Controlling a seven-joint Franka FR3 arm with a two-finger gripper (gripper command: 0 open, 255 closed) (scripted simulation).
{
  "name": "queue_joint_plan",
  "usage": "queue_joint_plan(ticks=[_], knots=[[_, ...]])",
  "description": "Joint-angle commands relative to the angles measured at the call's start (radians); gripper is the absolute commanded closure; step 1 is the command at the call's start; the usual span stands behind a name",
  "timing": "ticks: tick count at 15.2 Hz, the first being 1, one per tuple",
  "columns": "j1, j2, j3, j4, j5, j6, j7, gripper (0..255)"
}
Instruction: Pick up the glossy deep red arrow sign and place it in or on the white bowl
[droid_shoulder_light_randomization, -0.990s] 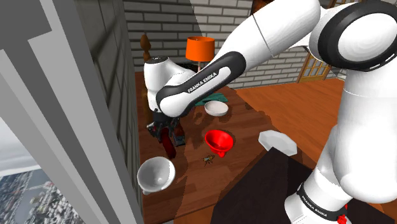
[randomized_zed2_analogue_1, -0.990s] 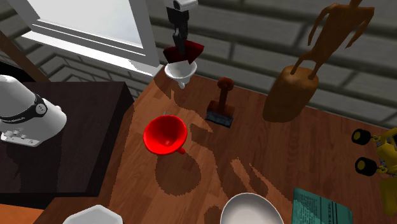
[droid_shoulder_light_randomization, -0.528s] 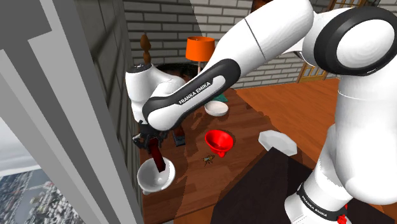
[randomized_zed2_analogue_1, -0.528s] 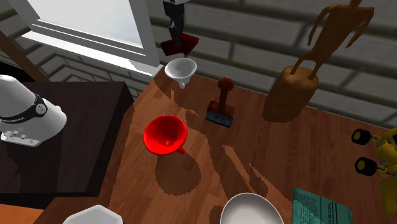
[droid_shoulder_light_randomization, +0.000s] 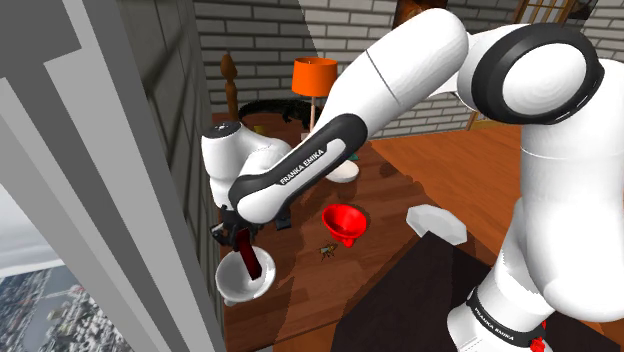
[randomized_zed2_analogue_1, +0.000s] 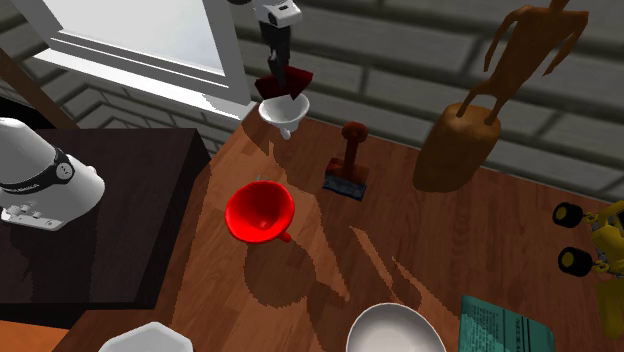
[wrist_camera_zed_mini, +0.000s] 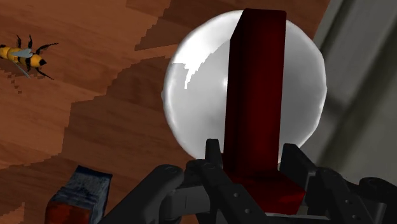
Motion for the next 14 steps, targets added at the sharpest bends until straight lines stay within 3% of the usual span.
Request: queue_joint_plan(ticks=[1,7,14], knots=[[0.003,0.017,-0.004,-0.004,-0.008,0.020,0.007,255],[0.011,0.067,-0.016,-0.009,-0.028,0.075,0.024,255],[0.011,0.067,-0.016,-0.008,-0.028,0.075,0.024,255]])
